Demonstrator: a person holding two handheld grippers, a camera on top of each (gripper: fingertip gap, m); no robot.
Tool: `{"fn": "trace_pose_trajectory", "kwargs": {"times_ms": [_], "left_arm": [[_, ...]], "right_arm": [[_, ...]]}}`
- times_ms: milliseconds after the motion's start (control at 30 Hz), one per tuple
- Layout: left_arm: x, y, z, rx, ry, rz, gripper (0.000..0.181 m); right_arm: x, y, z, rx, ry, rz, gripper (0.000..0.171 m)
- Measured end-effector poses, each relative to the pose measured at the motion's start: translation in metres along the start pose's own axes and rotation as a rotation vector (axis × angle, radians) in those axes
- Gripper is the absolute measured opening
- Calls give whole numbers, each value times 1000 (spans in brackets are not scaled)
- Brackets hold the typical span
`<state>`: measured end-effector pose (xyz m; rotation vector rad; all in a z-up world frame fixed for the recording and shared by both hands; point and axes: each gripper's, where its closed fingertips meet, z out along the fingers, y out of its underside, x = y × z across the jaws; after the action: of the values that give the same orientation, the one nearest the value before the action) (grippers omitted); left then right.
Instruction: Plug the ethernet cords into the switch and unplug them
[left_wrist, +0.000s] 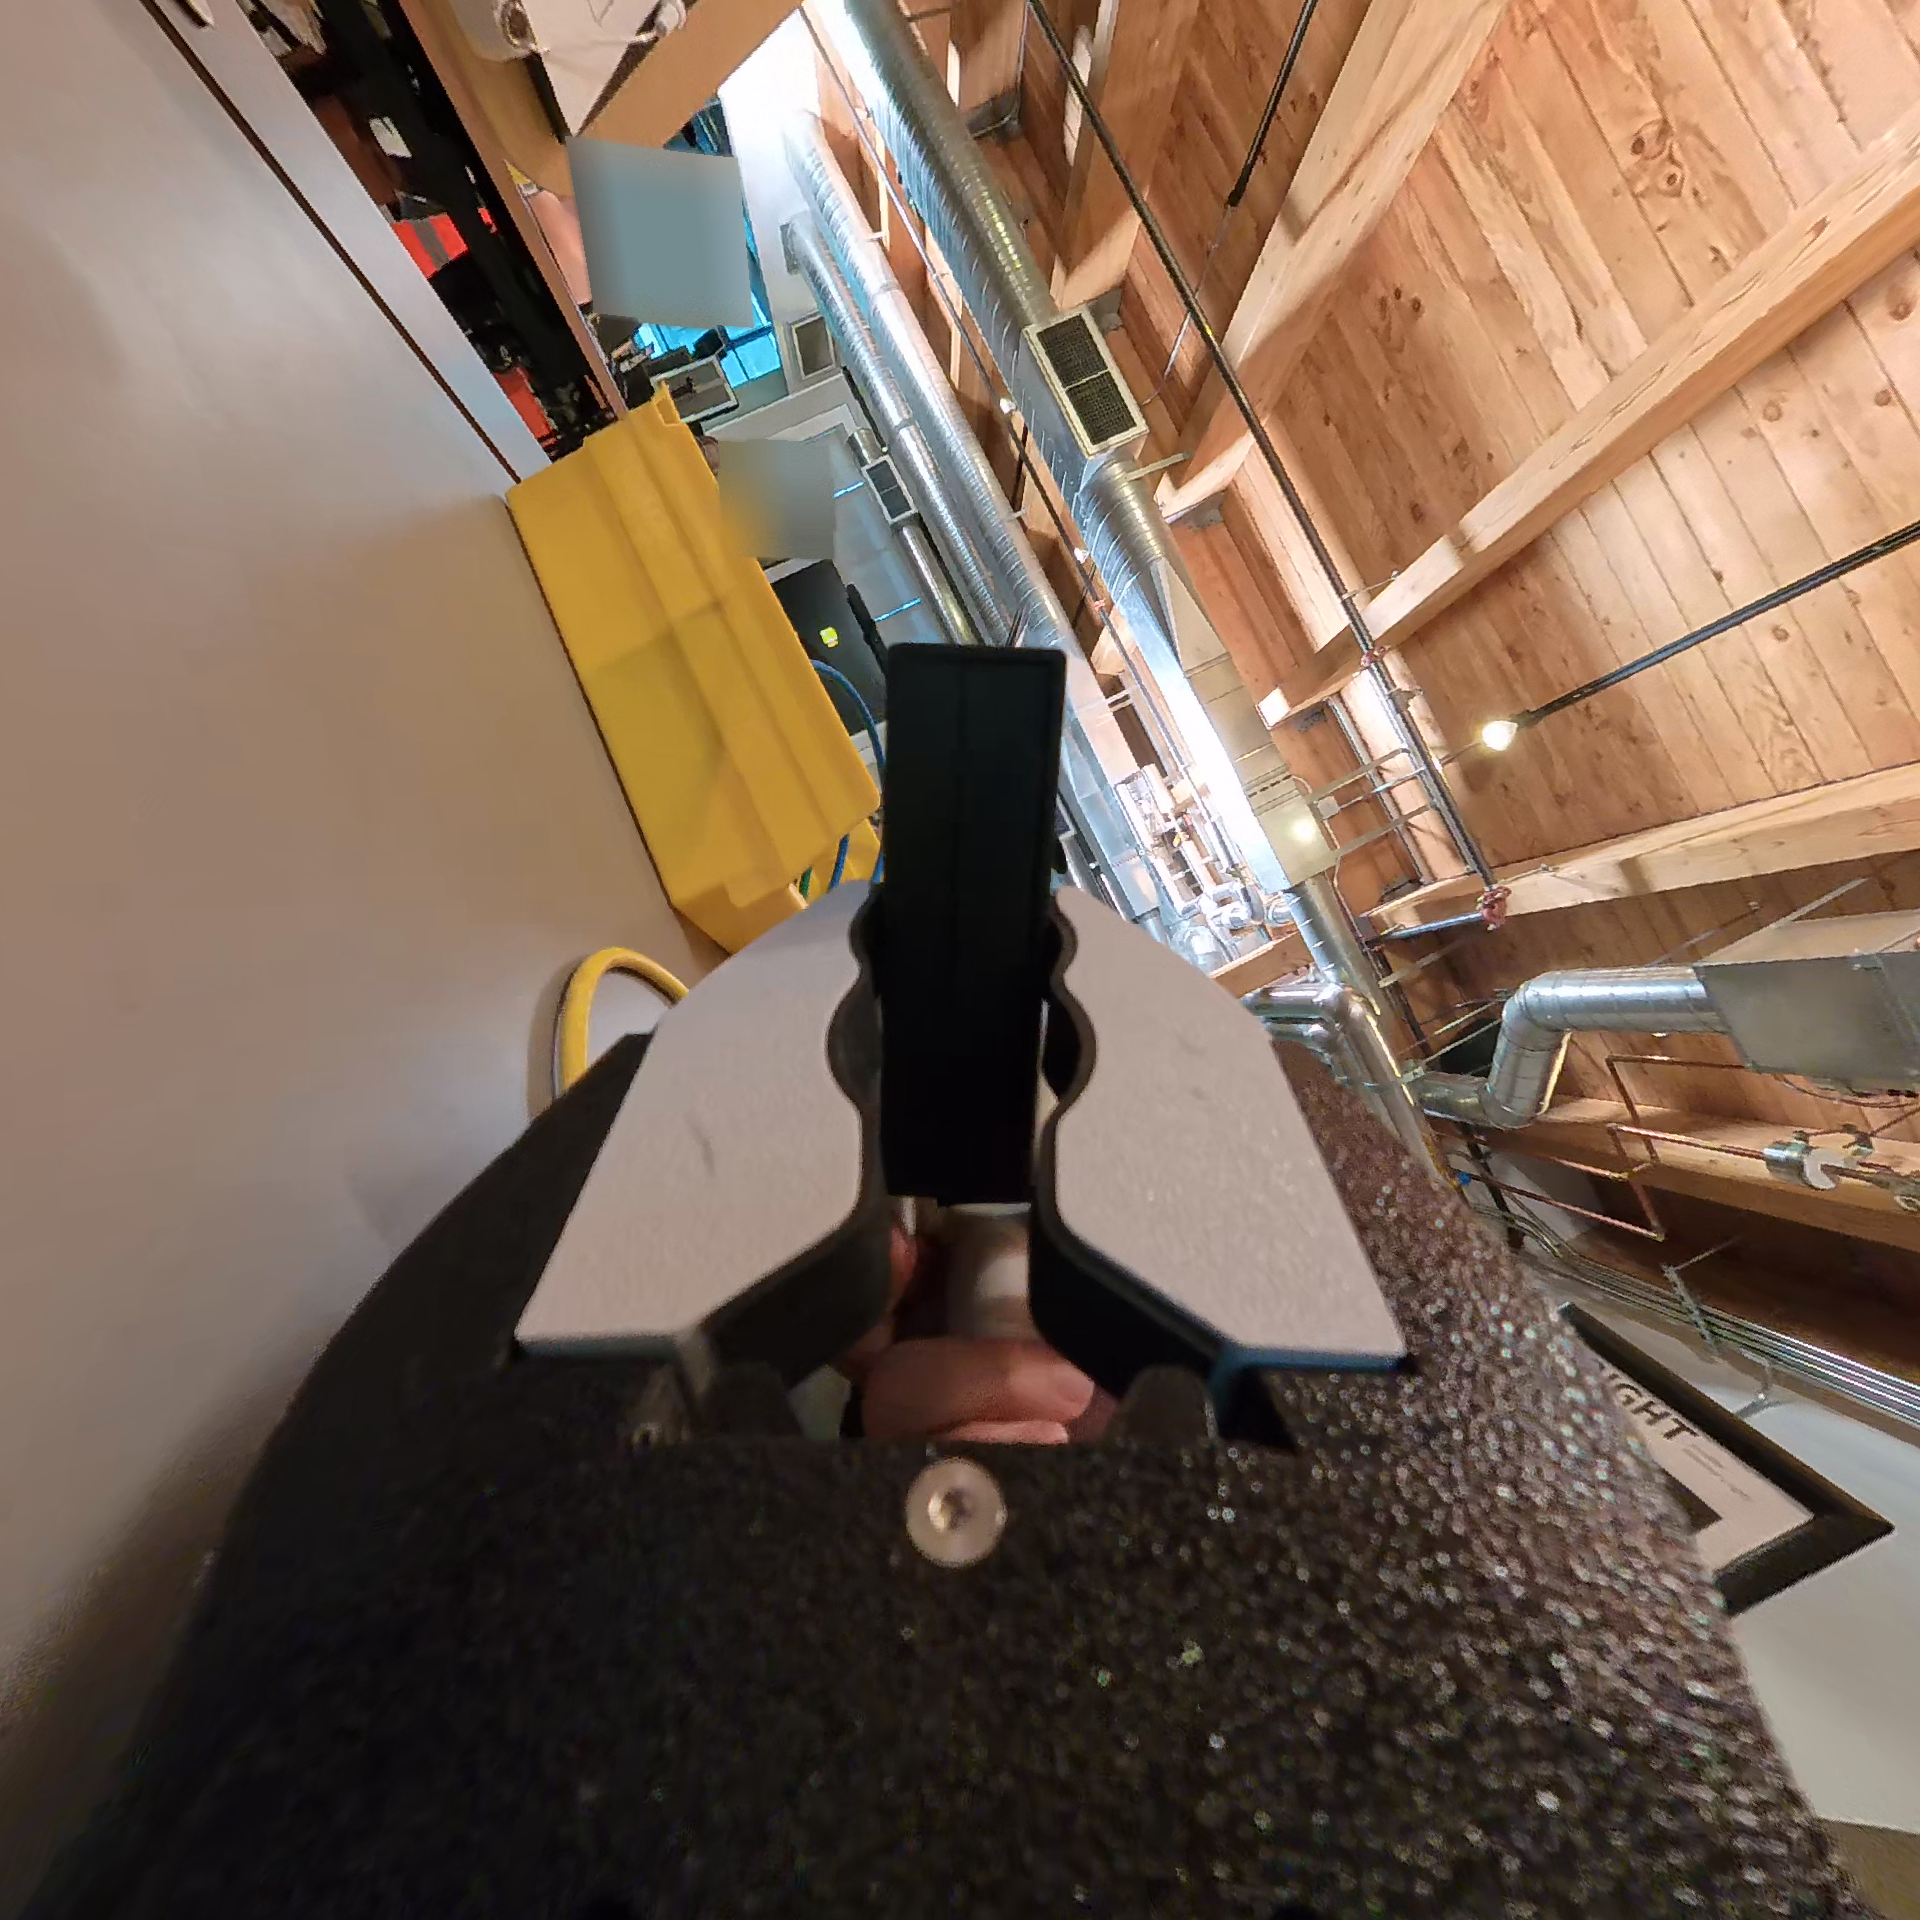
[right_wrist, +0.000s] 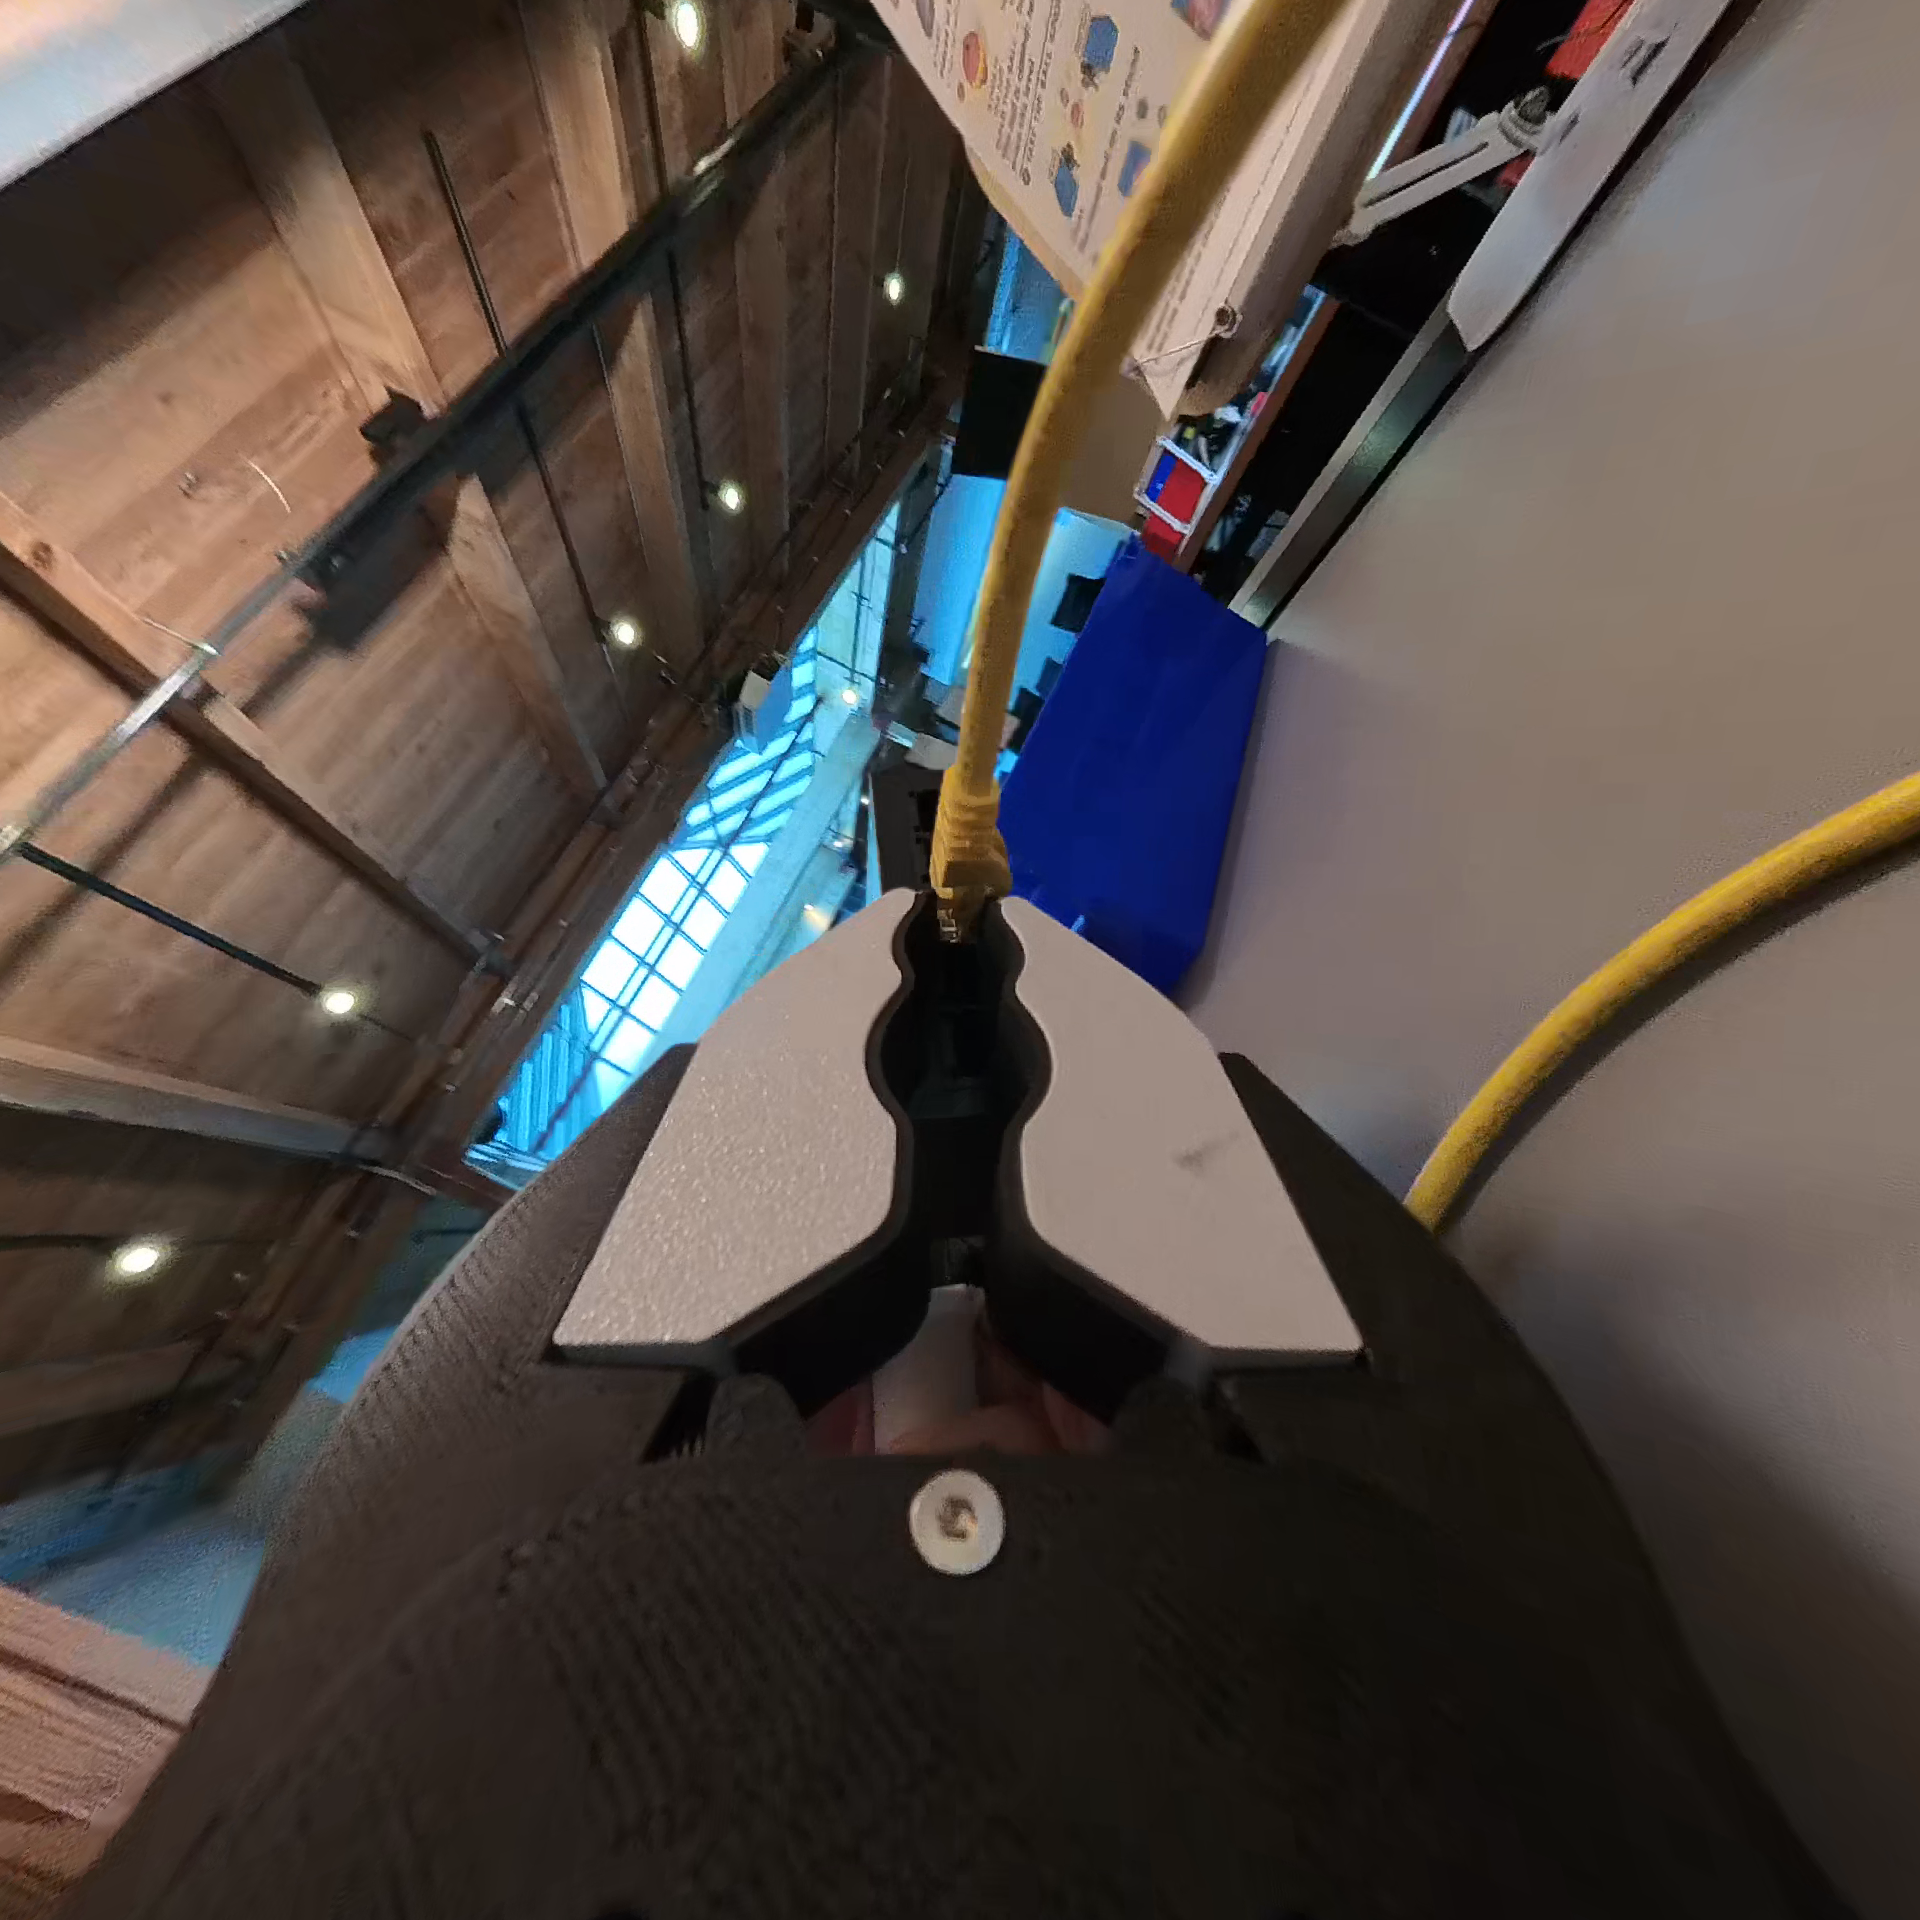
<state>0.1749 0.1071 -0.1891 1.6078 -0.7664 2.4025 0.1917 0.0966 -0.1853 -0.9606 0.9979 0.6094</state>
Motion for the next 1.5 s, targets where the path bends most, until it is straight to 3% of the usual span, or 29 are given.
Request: {"fn": "trace_pose_trajectory", "kwargs": {"times_ms": [500,1000,1167,1367,1500], "left_arm": [[17,1,1,-55,162,-16,27],[21,3,1,-113,147,85,27],[24,3,1,-115,213,-119,28],[29,8,3,-145,184,89,26],[29,5,2,-123,190,43,27]], "right_arm": [[-18,-5,1,-77,-26,-222,8],[-23,-5,-1,-120,-76,-287,8],[-25,-6,-2,-152,-51,-369,8],[-32,-10,-3,-105,-117,-261,8],[-32,-8,0,-100,-116,-221,8]]}}
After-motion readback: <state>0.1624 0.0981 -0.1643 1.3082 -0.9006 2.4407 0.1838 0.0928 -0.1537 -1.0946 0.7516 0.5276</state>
